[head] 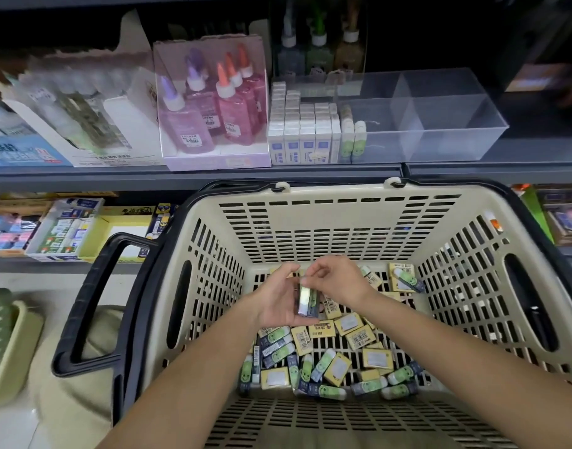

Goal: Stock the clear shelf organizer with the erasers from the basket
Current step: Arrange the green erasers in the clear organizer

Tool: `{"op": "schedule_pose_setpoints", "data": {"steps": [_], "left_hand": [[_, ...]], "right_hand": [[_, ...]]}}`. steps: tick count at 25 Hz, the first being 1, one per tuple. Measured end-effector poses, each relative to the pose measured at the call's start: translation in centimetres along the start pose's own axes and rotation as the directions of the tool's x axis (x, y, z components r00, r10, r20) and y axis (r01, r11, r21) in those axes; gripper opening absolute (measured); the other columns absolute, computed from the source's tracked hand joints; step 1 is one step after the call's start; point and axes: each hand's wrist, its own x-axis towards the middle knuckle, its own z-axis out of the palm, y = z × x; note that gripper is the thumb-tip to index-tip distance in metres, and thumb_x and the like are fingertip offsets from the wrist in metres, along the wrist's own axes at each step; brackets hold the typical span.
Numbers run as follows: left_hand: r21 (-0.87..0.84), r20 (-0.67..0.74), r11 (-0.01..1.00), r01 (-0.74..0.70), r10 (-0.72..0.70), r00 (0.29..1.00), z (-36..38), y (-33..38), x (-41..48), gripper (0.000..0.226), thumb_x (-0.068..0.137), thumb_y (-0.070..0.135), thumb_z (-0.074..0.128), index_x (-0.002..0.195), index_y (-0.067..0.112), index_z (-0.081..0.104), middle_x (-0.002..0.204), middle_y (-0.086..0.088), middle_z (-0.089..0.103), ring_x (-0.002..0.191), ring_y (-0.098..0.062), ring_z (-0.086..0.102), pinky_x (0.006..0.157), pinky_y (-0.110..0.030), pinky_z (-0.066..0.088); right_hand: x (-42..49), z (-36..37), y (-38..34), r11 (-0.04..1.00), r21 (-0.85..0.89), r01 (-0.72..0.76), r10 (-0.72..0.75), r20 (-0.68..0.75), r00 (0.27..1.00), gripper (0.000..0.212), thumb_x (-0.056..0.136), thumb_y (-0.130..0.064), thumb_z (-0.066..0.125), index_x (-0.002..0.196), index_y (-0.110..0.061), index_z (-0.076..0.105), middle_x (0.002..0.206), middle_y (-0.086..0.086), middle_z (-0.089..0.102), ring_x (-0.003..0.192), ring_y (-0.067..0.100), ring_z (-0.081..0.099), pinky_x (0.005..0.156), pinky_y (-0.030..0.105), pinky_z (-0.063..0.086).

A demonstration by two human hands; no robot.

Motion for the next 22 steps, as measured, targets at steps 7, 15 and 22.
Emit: {"op": "schedule_pose_setpoints", "data": {"steps": [7,15,22], "left_hand": [[-0.002,-0.384,0.991,-0.132,0.121,0.915,-3.8,0.8,-2.2,0.049,0.071,0.022,0.078,0.112,0.011,0.052,0.085,-0.007,0.062,0.067,-0.017,0.058,0.051,-0.025,0.051],[0.048,-0.545,0.981,-0.19,0.185,0.818,-4.5,0.8,-1.4,0.015,0.079,0.015,0.072,0.087,0.014,0.059,0.066,-0.002,0.059,0.054,-0.013,0.053,0.039,-0.018,0.039],[0.065,-0.486,0.981,-0.185,0.193,0.852,-4.1,0.8,-1.5,0.024,0.079,0.014,0.072,0.097,0.012,0.057,0.072,-0.003,0.06,0.057,-0.013,0.055,0.041,-0.019,0.043]], "right_hand": [[-0.2,1.8,2.1,0.955,-0.285,0.08,-0.032,0.17,0.985,0.016,0.089,-0.026,0.06,0.091,-0.012,0.068,0.089,-0.004,0.065,0.085,0.014,0.061,0.074,0.026,0.049],[-1.9,8.0,2.6,0.619,-0.574,0.537,-0.138,0.593,0.793,0.061,0.081,-0.035,0.067,0.135,-0.021,0.042,0.131,0.004,0.041,0.124,0.021,0.036,0.101,0.033,0.037],[-2.5,6.0,3.9,0.473,-0.734,0.488,-0.102,0.504,0.858,0.059,0.08,-0.046,0.062,0.126,-0.012,0.045,0.122,0.006,0.043,0.115,0.023,0.042,0.094,0.038,0.039]]}}
